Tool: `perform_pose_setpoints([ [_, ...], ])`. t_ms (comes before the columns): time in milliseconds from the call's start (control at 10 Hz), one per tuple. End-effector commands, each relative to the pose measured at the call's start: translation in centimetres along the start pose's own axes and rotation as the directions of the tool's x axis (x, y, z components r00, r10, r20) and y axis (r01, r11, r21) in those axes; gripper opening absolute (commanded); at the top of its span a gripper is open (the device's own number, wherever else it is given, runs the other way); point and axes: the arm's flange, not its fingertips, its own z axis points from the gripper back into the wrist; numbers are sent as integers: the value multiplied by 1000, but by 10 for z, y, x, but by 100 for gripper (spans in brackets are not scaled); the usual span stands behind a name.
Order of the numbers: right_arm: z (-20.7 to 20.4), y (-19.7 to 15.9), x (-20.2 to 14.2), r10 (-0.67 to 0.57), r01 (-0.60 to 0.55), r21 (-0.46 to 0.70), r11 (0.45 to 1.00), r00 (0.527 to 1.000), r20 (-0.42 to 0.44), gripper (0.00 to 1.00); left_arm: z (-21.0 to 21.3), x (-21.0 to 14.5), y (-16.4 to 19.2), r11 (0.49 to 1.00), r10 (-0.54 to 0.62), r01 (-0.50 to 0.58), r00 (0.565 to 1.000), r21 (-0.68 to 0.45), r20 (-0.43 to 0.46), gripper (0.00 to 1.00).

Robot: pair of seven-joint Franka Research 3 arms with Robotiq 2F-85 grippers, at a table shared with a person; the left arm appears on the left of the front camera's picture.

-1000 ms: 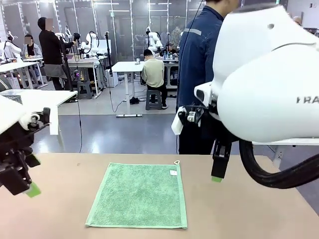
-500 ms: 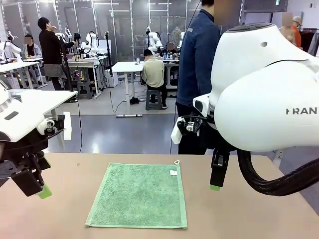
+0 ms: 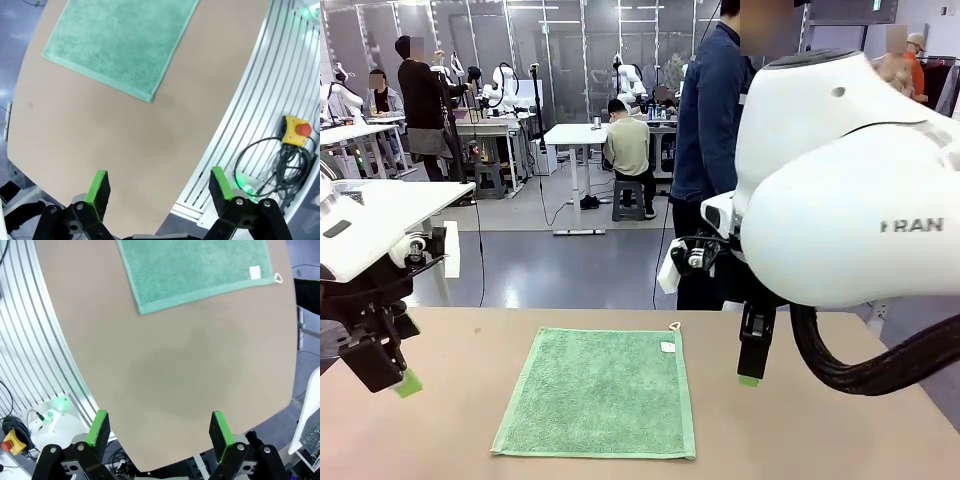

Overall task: Fold the towels and place them in the basket.
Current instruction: When a person lays out a Towel with hook on the table, fold it in half twice.

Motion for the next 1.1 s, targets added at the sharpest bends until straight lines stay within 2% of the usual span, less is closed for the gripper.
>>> perform_pose_setpoints([
  [0, -22, -4, 23, 83, -81, 65, 995, 996, -18, 100, -23, 7, 3, 994, -107, 107, 994, -25, -1, 100],
  [200, -42, -1, 32, 104, -102, 83, 991, 994, -18, 100, -51, 10, 9, 978, -206, 205, 978, -41, -17, 100],
  [400, -63, 0, 40, 184, -187, 79, 979, 982, 44, 100, -95, 16, 18, 942, -325, 320, 945, -100, -42, 100],
  [700, -98, 10, 48, 316, -324, 74, 943, 944, 95, 100, -147, 25, 30, 922, -362, 353, 932, -156, -29, 100],
  [1000, -124, 16, 56, 357, -367, 91, 926, 928, 111, 100, -182, 28, 28, 913, -378, 366, 925, -179, -35, 100],
])
